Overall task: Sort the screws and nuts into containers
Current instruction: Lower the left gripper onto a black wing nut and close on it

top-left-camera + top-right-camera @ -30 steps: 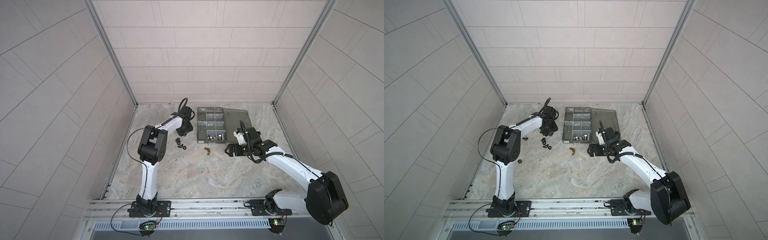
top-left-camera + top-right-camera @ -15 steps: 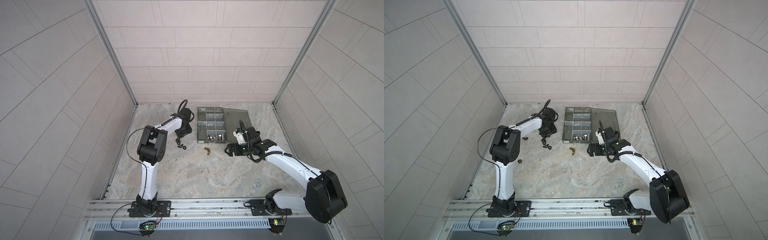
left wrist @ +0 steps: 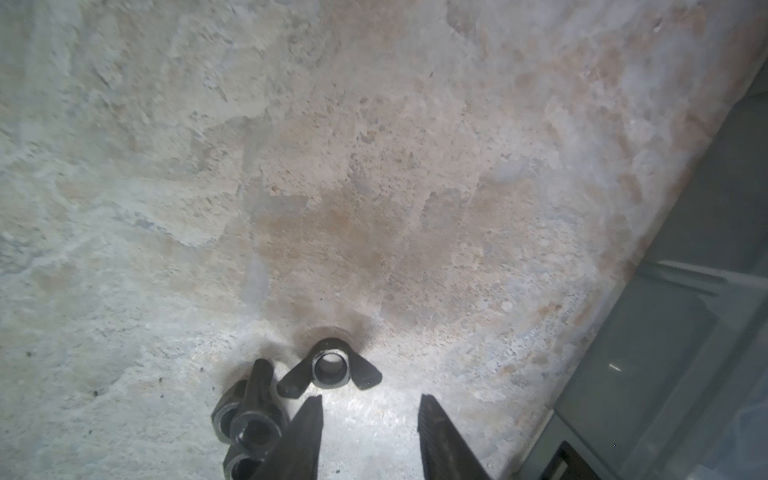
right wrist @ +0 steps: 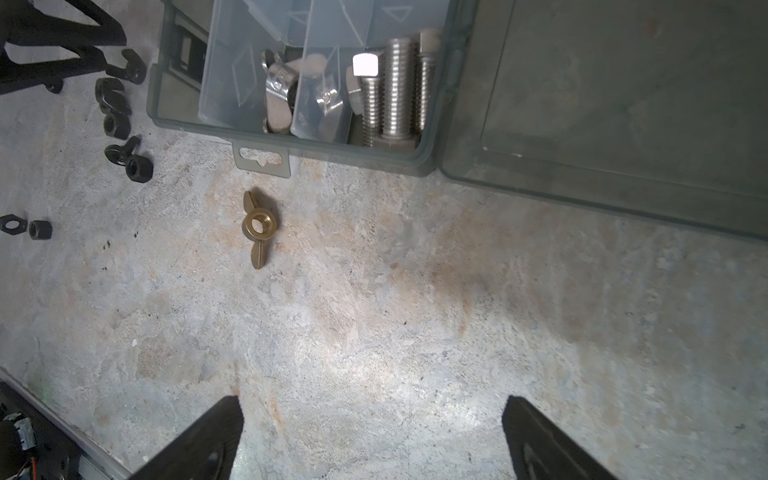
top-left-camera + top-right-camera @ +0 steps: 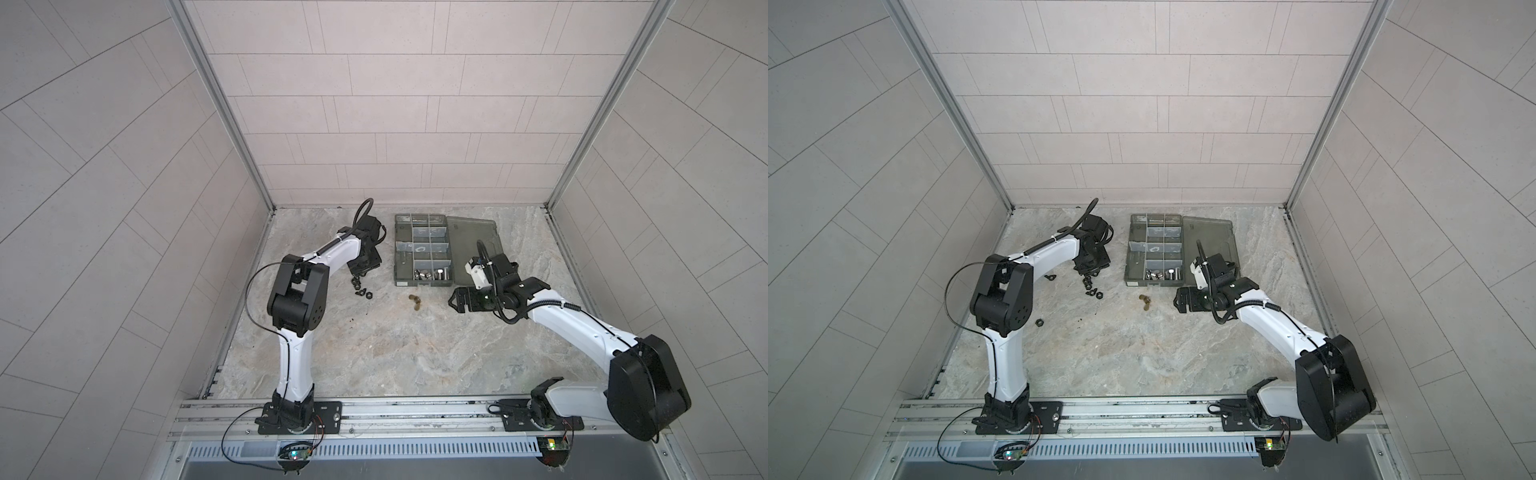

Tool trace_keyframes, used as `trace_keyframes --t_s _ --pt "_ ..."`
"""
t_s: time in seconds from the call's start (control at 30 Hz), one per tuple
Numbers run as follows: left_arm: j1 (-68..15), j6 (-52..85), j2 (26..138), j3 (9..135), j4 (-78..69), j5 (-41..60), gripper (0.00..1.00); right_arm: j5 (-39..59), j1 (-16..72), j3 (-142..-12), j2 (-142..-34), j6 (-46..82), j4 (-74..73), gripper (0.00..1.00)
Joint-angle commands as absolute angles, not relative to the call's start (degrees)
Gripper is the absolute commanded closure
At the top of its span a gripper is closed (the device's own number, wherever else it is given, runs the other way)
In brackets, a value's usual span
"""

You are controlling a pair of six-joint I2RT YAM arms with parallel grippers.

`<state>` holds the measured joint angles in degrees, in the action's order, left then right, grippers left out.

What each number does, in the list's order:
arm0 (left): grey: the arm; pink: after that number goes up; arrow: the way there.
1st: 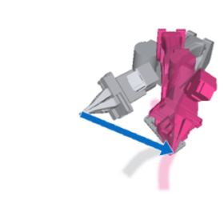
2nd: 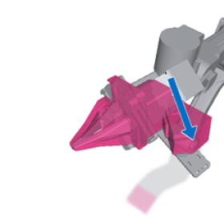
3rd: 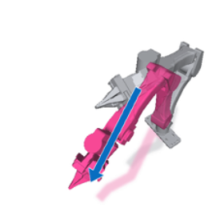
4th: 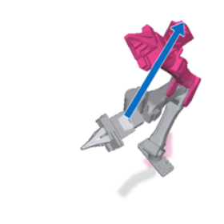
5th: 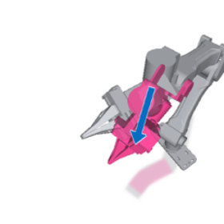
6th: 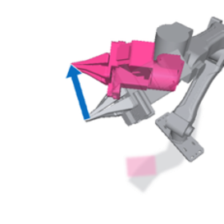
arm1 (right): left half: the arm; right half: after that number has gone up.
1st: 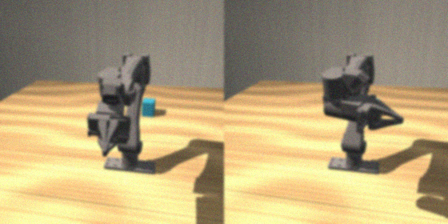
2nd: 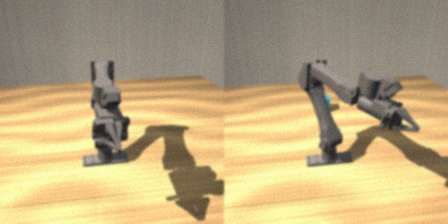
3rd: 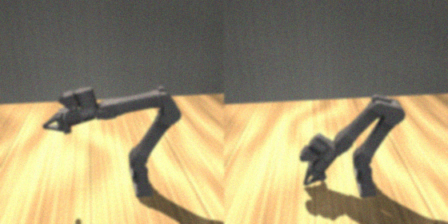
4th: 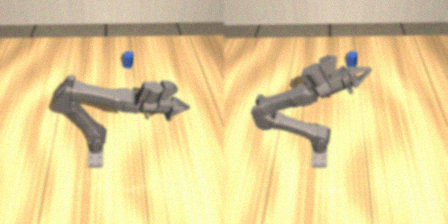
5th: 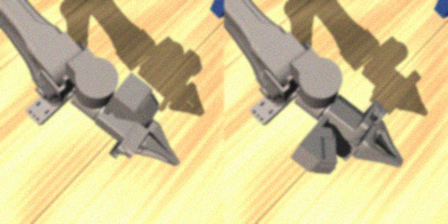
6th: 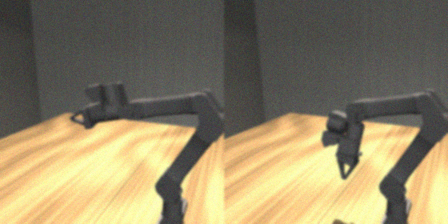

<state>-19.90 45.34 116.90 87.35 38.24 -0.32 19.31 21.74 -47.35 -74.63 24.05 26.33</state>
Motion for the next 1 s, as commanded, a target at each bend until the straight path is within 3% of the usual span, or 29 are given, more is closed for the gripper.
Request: trace_keyframes --t_s 0.0,0.23,0.97 --pt "-19.8 44.6 116.9 87.3 39.6 -0.8 0.60 19.4 21.7 -48.9 -74.1 24.1 27.1 0.01" --pt "-19.8 44.3 118.1 88.2 39.6 -0.8 0.66 18.9 21.7 -48.7 -73.4 23.8 27.6 0.01" --pt "-19.8 42.3 122.1 91.4 41.5 -2.6 0.71 20.3 20.8 -49.4 -76.2 23.6 27.6 0.01"
